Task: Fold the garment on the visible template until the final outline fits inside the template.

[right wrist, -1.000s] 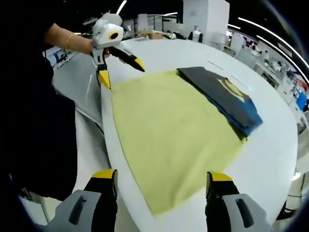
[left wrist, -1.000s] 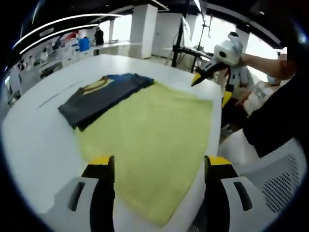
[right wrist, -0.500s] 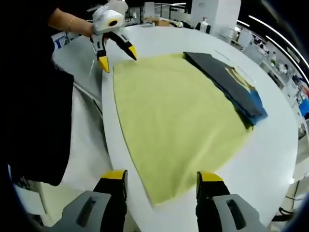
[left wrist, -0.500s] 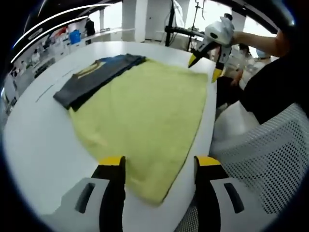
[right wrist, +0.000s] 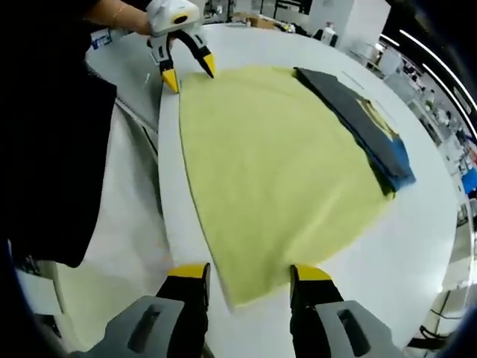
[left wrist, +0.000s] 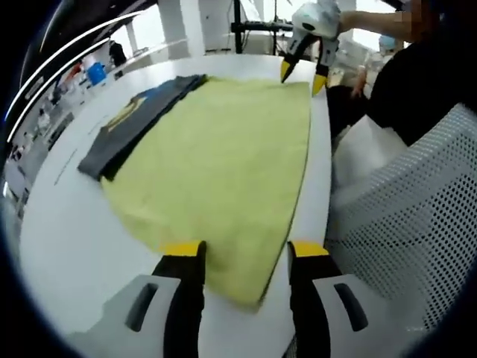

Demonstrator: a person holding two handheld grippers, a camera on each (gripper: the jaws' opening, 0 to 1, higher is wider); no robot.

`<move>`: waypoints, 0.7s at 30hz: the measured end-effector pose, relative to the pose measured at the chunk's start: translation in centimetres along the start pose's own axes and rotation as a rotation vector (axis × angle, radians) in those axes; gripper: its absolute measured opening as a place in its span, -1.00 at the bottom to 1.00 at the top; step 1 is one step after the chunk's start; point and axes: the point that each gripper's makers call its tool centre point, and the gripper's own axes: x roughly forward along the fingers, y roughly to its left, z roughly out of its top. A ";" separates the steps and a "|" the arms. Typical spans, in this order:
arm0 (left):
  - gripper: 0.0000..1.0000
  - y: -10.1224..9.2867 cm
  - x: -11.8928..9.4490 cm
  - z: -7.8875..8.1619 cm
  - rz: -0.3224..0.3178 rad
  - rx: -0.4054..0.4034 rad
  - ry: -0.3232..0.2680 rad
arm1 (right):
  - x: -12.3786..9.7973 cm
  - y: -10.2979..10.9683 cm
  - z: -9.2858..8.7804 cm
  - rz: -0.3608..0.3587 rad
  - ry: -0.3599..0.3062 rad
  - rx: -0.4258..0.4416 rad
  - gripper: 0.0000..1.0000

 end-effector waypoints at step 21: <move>-0.93 0.8 0.5 0.4 0.023 -0.011 0.028 | 0.4 -1.2 0.3 -0.024 0.006 0.005 -0.96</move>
